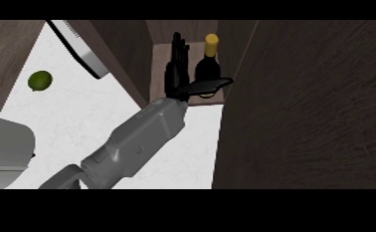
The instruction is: Pick up the wine, place it into the cabinet and close the cabinet
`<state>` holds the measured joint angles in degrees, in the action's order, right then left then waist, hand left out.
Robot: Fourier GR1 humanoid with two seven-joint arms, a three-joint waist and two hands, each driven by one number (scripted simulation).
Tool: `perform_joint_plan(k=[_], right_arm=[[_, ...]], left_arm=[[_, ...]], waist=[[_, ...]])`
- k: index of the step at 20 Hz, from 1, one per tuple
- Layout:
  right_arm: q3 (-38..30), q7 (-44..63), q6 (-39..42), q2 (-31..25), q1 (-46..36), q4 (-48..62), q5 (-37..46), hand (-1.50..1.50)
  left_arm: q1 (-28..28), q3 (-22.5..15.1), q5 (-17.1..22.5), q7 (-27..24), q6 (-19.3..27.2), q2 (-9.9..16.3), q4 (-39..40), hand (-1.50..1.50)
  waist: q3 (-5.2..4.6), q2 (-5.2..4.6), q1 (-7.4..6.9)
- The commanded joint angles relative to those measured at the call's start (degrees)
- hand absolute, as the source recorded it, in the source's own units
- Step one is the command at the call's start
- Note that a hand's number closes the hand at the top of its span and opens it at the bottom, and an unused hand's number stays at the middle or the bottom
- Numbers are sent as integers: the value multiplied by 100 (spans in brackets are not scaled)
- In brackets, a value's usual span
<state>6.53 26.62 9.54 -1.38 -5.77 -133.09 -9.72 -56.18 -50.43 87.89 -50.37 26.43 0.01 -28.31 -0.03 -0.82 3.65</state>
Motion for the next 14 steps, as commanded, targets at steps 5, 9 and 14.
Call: perform_joint_plan(k=[5,9,14], right_arm=[[18,495,-242,-15,-103,-309,40,-150],[289,653,-347,44,-17,-495,322,-150],[211,51,-176,86,406,-313,347,-150]], left_arm=[[416,-317,-116,-317,179,-1,-570,-150],[710,-508,-187,-591,493,-1,-955,-150],[985,-230,-731,-562,507,0,-1234,-150]], waist=[[0,55,-182],[-1,66,-199],[2,80,-283]])
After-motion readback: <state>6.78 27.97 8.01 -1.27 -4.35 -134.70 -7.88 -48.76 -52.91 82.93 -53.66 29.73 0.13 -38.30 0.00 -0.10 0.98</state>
